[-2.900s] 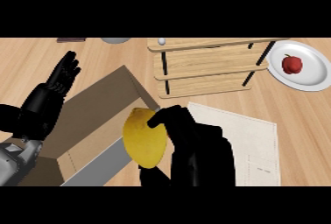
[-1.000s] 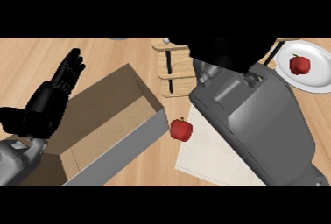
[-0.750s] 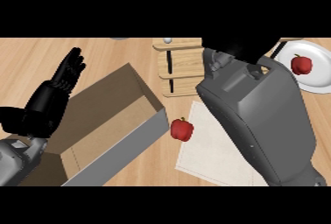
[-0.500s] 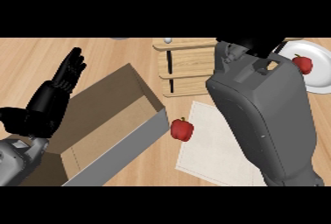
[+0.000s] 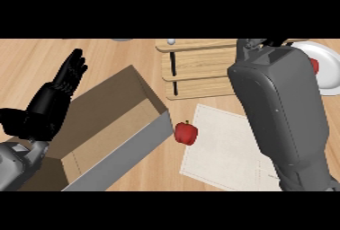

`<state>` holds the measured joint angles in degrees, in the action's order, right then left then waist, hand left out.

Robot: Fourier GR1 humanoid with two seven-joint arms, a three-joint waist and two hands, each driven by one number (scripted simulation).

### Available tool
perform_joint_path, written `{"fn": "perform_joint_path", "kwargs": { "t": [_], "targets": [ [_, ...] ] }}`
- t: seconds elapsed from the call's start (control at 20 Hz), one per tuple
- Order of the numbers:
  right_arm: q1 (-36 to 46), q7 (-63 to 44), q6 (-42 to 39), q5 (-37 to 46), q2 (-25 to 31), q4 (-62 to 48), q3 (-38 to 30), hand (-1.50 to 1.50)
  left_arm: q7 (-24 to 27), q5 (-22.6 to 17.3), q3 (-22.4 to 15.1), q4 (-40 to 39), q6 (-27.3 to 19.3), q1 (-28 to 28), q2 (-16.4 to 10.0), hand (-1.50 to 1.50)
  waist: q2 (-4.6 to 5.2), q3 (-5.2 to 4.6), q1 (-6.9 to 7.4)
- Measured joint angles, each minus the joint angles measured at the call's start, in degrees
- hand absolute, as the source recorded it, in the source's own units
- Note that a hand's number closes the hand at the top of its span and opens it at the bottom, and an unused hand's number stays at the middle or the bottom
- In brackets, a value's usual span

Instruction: Pick the lemon from the placemat and place it in the tiered shelf

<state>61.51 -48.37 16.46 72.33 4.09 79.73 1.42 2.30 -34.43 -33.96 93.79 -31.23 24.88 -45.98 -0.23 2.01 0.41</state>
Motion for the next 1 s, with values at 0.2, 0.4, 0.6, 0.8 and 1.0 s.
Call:
{"fn": "perform_joint_path", "kwargs": {
  "t": [0.2,0.4,0.6,0.8,1.0],
  "targets": [
    [-0.8,-2.87,-0.39,3.57,1.72,-2.43,-1.51,-1.5,0.59,-0.29,-0.13,-0.23,-0.3,-0.44,-0.12,0.0,-0.21,0.12,-0.51],
    [-2.67,-3.65,0.19,4.45,1.9,-2.19,-2.45,-1.5,1.24,-0.21,-0.31,-0.21,-0.63,-0.84,-0.19,0.0,-0.46,0.19,-0.68],
    [-2.78,-3.75,1.15,2.71,1.14,0.05,-3.98,-1.5,1.58,-0.36,-0.57,-0.73,-0.86,-0.67,-0.24,0.0,-0.57,0.3,-0.96],
    [-2.95,-3.26,2.64,-0.02,0.23,1.89,-5.59,-1.5,1.98,-0.89,-0.55,-0.77,-0.45,-0.59,-0.19,0.0,-0.57,0.26,-0.8],
    [-1.72,-2.71,2.44,-3.3,-0.44,3.21,-6.49,-1.5,2.46,-0.72,-0.94,-0.95,-0.86,-0.38,-0.09,0.0,-0.59,0.27,-0.7]
  ]
}}
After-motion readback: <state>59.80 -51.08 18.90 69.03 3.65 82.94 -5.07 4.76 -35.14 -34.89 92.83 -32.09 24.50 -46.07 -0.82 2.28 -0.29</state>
